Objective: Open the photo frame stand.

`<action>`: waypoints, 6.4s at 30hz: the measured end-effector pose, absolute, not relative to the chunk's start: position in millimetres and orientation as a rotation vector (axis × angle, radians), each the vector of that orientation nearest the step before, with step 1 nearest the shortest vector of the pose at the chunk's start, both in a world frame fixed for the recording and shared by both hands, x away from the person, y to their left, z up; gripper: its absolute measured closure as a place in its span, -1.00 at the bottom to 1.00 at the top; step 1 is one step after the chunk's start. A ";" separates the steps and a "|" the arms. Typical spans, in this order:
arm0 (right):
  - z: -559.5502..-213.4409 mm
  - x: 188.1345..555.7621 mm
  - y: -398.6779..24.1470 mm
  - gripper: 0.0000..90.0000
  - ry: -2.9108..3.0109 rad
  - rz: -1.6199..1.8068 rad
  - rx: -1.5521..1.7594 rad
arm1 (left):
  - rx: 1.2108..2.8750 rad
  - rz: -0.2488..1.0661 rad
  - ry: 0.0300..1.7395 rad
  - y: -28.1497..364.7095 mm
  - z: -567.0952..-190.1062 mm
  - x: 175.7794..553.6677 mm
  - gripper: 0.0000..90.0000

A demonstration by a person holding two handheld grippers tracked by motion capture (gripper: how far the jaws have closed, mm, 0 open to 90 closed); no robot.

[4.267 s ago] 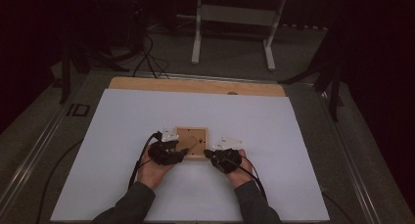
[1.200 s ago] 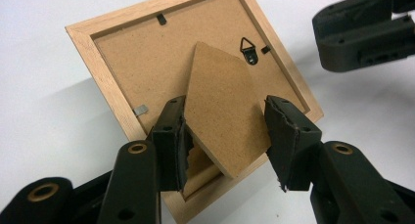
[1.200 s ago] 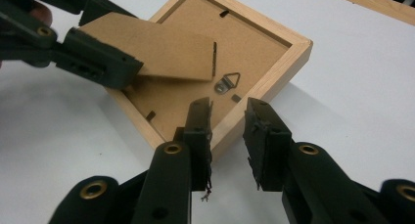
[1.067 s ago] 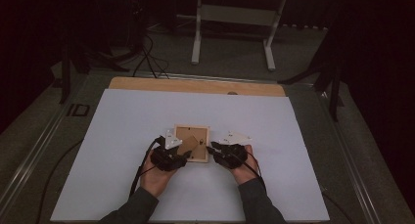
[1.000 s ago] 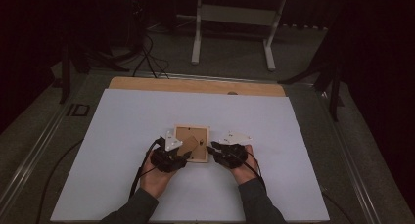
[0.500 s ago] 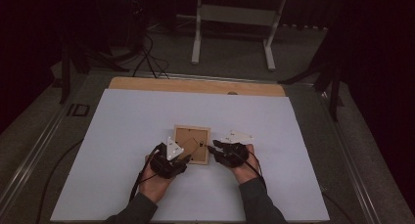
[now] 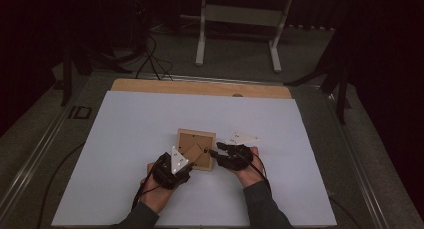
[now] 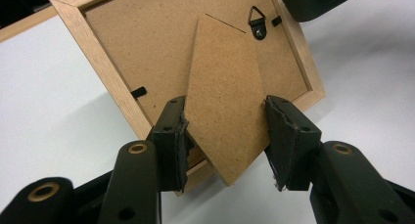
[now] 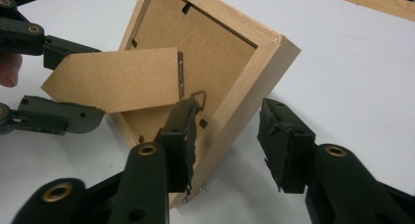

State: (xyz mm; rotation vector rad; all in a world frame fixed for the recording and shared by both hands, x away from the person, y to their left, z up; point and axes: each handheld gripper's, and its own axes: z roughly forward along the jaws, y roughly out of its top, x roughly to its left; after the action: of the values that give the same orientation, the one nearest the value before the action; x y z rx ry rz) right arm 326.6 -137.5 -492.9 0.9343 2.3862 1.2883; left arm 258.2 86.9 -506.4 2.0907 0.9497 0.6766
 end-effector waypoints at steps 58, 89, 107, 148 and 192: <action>-492.8 333.4 -135.8 0.20 2.442 1.450 0.918 | 2.044 0.384 0.959 108.2 -512.0 264.9 0.30; -484.2 324.9 -131.3 0.25 2.360 1.383 0.832 | 2.071 0.410 1.016 101.7 -517.6 282.5 0.48; -483.6 324.2 -127.9 0.21 2.305 1.366 0.832 | 2.091 0.484 1.007 94.8 -521.5 289.7 0.45; -486.0 318.9 -123.9 0.12 2.328 1.368 0.777 | 2.047 0.414 1.038 103.2 -524.8 295.7 0.43; -488.8 316.1 -123.2 -0.02 2.375 1.355 0.755 | 1.955 0.202 1.027 122.9 -526.0 292.8 0.30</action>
State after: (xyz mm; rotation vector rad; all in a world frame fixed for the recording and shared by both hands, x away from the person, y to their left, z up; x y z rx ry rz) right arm 316.1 -123.2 -488.8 0.7547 2.3746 1.3548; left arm 292.8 122.9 -526.0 1.9554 1.0265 0.2020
